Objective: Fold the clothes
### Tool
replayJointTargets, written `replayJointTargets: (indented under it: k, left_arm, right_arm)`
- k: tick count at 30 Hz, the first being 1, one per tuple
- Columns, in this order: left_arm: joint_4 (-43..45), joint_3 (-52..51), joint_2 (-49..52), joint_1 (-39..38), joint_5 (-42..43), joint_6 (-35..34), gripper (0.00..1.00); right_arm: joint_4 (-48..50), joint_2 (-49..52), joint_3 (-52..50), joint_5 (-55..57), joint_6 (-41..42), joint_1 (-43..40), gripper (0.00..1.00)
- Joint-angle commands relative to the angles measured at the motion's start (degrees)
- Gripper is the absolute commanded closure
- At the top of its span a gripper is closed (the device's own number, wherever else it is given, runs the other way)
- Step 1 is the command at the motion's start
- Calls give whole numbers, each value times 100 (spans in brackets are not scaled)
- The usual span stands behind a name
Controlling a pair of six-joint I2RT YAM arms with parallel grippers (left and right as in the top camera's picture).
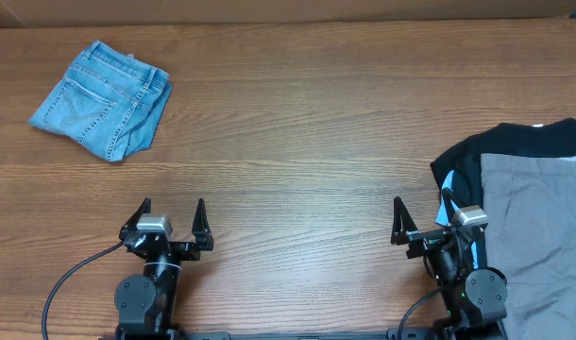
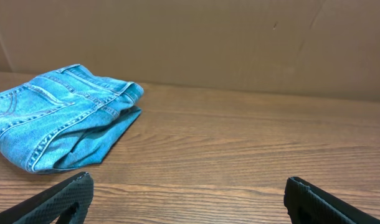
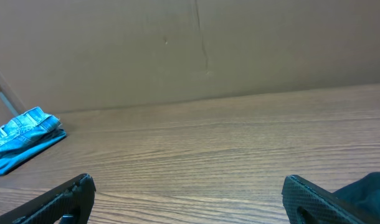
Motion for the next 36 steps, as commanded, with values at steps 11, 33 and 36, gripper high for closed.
replayJointTargets:
  k: [11, 33, 36]
  left_arm:
    - [-4, -20, -37, 63, 22, -52, 0]
    - [15, 258, -37, 57, 1150, -1340, 0]
    - [-227, 748, -37, 57, 1316, -1150, 0]
  right_arm:
    - [39, -68, -59, -9, 20, -37, 0]
    - [13, -68, 293, -1862, 282, -33, 0]
    - [-199, -55, 678, -1856, 275, -33, 0]
